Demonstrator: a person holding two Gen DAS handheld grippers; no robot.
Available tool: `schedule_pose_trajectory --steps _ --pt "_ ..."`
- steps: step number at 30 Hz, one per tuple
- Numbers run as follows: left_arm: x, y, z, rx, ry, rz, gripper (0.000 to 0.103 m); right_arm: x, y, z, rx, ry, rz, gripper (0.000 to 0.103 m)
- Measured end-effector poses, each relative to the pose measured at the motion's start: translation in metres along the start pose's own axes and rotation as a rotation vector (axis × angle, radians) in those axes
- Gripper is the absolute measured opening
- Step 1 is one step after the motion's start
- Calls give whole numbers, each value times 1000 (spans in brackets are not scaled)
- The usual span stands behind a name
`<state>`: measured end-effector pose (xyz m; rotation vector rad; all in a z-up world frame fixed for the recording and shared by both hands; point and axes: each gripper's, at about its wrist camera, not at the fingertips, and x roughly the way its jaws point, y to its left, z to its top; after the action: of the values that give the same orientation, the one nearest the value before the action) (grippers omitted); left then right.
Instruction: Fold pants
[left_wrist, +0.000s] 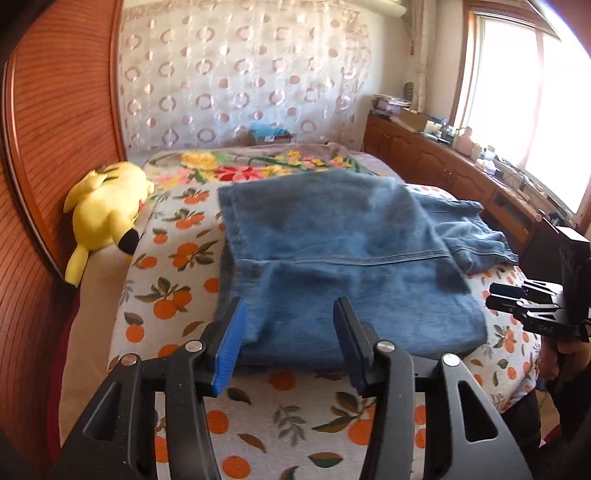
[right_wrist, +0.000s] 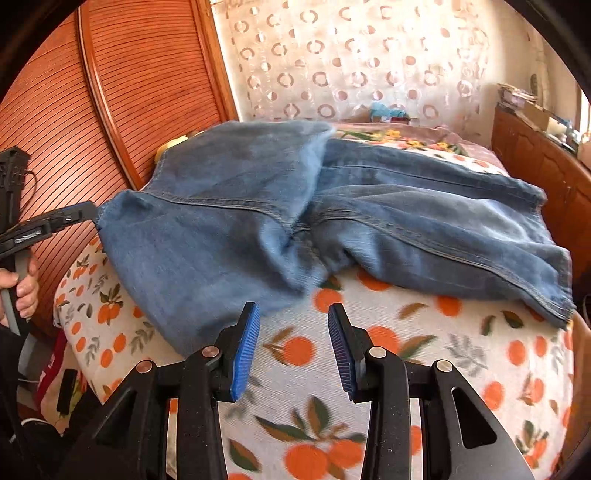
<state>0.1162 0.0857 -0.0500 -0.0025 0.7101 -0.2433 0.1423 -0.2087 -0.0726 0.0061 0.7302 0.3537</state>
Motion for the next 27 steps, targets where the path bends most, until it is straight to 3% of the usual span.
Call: schedule_pose_trajectory --steps 8,11,13,27 --pt "20 -40 3 24 2 -63 55 -3 -24 -9 -25 -10 -92 40" --pt "35 -57 1 27 2 -87 72 0 -32 -8 -18 -3 -106 40" --pt "43 -66 1 32 -1 -98 77 2 -37 -8 -9 2 -98 40" --pt "71 -91 -10 93 9 -26 77 6 -52 -7 53 -1 -66 40"
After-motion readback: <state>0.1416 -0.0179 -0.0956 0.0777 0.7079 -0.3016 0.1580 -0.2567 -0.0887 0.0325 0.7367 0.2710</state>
